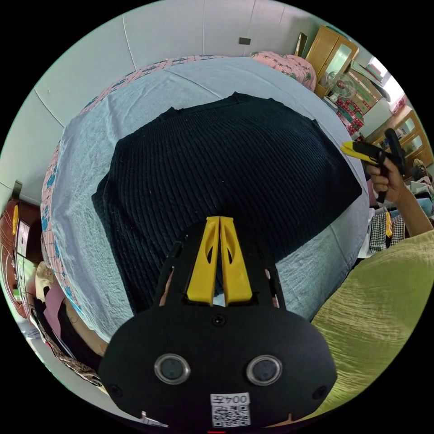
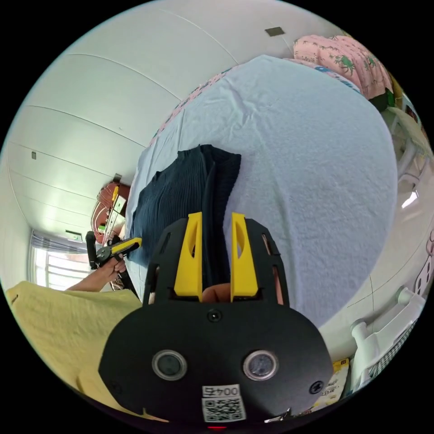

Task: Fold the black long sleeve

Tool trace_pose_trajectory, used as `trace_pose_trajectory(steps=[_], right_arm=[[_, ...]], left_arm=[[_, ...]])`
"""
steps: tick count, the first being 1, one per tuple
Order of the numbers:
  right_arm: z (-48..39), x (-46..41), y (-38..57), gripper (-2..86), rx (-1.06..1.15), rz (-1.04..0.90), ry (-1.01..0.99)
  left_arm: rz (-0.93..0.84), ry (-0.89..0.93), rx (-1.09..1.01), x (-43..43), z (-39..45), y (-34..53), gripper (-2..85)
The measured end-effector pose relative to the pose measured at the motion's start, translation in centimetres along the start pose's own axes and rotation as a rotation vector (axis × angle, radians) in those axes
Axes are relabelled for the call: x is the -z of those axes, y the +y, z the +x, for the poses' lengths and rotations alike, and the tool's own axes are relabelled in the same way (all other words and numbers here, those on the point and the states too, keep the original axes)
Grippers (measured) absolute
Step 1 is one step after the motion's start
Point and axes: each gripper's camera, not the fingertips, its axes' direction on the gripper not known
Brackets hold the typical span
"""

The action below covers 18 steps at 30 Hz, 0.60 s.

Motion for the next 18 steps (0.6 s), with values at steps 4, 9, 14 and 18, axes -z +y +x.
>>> trace_pose_trajectory(steps=[4,9,14,18], right_arm=[[-1.2,-3.5,-3.1,10.3,-0.016,-0.060,0.015],[-3.8,-5.3,-4.1,4.8,0.085,-0.084,0.132],[-4.1,-6.8,-4.4,6.0,0.099,-0.107,0.189],[-5.7,-5.5,-4.3,9.8,0.112,-0.086,0.243]], left_arm=[[-0.008,-0.012,-0.002,0.4,0.6,-0.4,0.0],[-0.003,-0.012,0.003,0.8,1.0,-0.6,0.0],[0.004,-0.008,0.013,1.2,1.3,-0.6,-0.1],[-0.001,-0.017,0.011,1.4,1.6,-0.6,-0.1]])
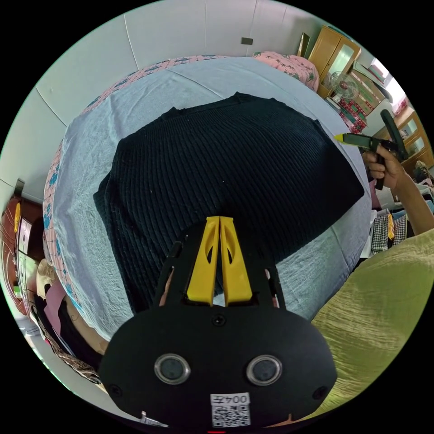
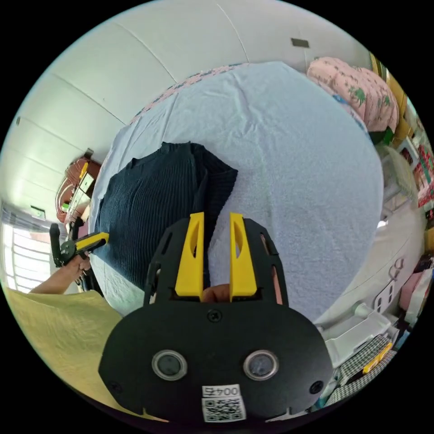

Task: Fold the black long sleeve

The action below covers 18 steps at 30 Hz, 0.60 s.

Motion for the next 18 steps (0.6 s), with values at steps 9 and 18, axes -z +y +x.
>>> trace_pose_trajectory(steps=[9,18], right_arm=[[-4.9,-0.1,4.8,11.4,0.233,-0.078,0.058],[1.4,-1.0,8.9,11.3,0.045,-0.096,-0.305]], left_arm=[[0.009,-0.020,-0.001,0.6,0.5,0.3,0.0],[0.005,-0.016,0.000,1.2,0.2,0.7,0.0]])
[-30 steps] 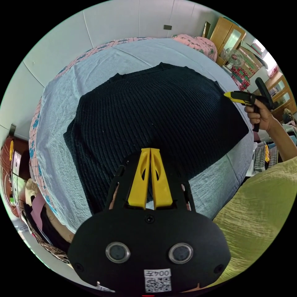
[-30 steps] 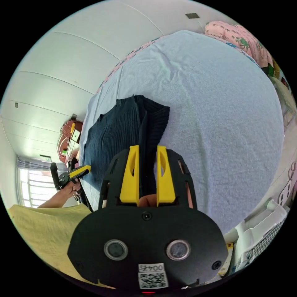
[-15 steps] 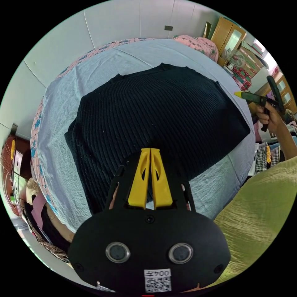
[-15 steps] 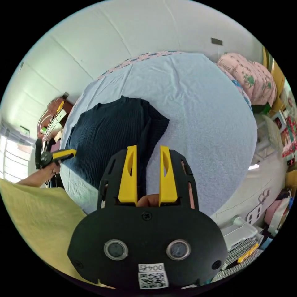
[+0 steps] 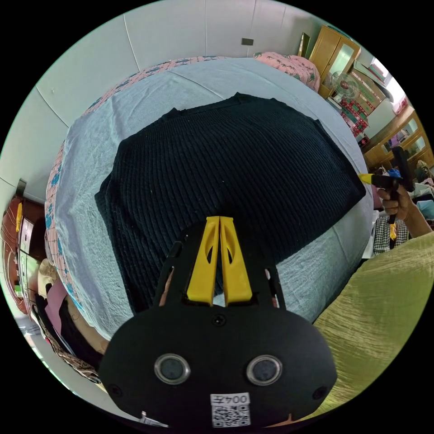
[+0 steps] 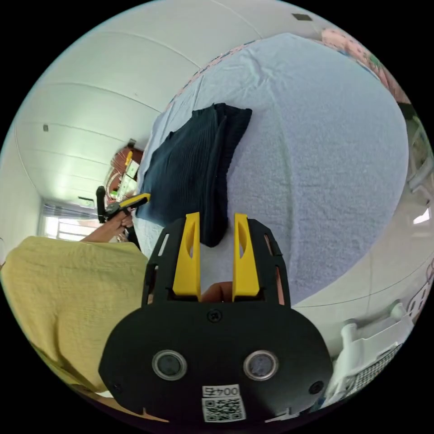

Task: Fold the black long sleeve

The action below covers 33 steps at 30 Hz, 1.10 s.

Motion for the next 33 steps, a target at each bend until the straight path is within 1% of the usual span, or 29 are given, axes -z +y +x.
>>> trace_pose_trajectory(steps=[2,3,4,6,8,9,12,14,16,20,24,26,29,33], right_arm=[[1.4,-0.6,0.6,10.4,-0.040,0.012,-0.119],[1.5,-0.9,0.7,10.0,-0.044,0.011,-0.136],[1.3,-1.7,0.8,6.5,-0.042,-0.007,-0.142],[-0.1,-2.7,1.0,4.2,0.000,-0.032,-0.053],[-1.5,-3.3,1.4,3.7,0.050,-0.033,0.119],[-1.4,-3.5,1.5,3.8,0.048,-0.034,0.125],[-1.1,-3.8,2.1,4.4,0.051,-0.023,0.043],[-1.9,-2.9,3.2,5.9,0.102,0.026,0.040],[-3.0,-2.7,4.2,7.1,0.173,0.029,0.078],[-6.4,-5.4,5.6,10.3,0.395,-0.078,0.224],[-8.6,-8.2,5.6,11.0,0.542,-0.125,0.272],[-9.6,-10.2,5.4,11.2,0.629,-0.178,0.302],[-10.1,-12.4,5.2,10.5,0.691,-0.225,0.329],[-10.6,-14.0,5.1,7.9,0.726,-0.251,0.289]], left_arm=[[-0.005,-0.003,-0.005,0.2,-0.1,0.1,0.0],[-0.006,-0.004,-0.006,0.2,-0.1,0.1,0.0],[-0.008,-0.007,-0.010,0.3,-0.1,0.1,0.0],[-0.009,-0.010,-0.012,0.4,-0.2,0.2,0.0],[-0.009,-0.010,-0.012,0.5,-0.3,0.4,0.0],[-0.008,-0.011,-0.011,0.6,-0.4,0.5,0.0],[-0.004,-0.012,-0.011,0.7,-0.6,0.7,-0.1],[-0.005,-0.010,-0.008,0.9,-0.9,0.9,-0.1],[0.000,-0.010,-0.005,1.0,-1.0,1.1,-0.1],[0.003,-0.006,-0.001,1.2,-1.6,1.5,-0.1],[-0.006,-0.005,-0.003,1.4,-2.0,1.6,-0.1],[-0.015,-0.010,-0.011,1.6,-2.2,1.6,0.0],[-0.020,-0.013,-0.014,1.7,-2.5,1.7,0.0],[-0.021,-0.014,-0.008,1.9,-3.0,1.9,0.0]])
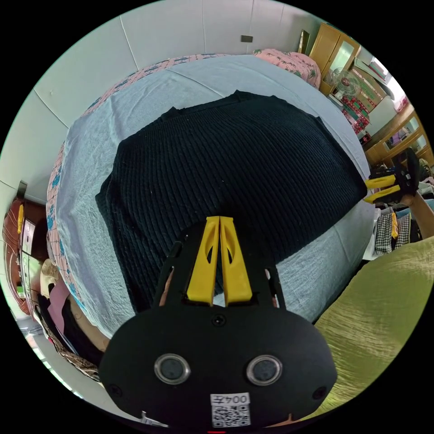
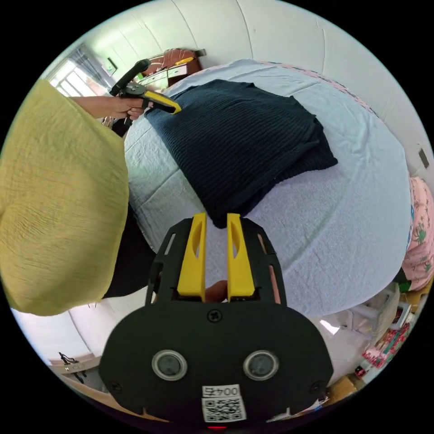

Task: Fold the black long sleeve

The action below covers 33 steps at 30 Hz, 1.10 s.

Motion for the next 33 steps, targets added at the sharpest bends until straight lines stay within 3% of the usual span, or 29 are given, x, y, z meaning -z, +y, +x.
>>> trace_pose_trajectory(steps=[8,17,23,33], right_arm=[[-1.4,-3.6,-1.1,3.7,0.110,-0.116,0.094],[-2.8,-6.2,-3.6,7.9,0.088,-0.208,0.093],[-3.1,-6.8,-4.8,9.7,0.060,-0.212,0.100],[-3.1,-8.5,-8.1,8.9,0.068,-0.272,0.132]], left_arm=[[0.009,0.007,0.012,0.4,-1.3,0.6,0.3],[0.102,0.133,-0.014,5.7,-7.0,4.9,5.5],[-0.035,0.104,-0.027,6.2,-12.9,11.6,8.4],[-0.111,0.029,-0.235,3.7,-12.1,10.8,8.3]])
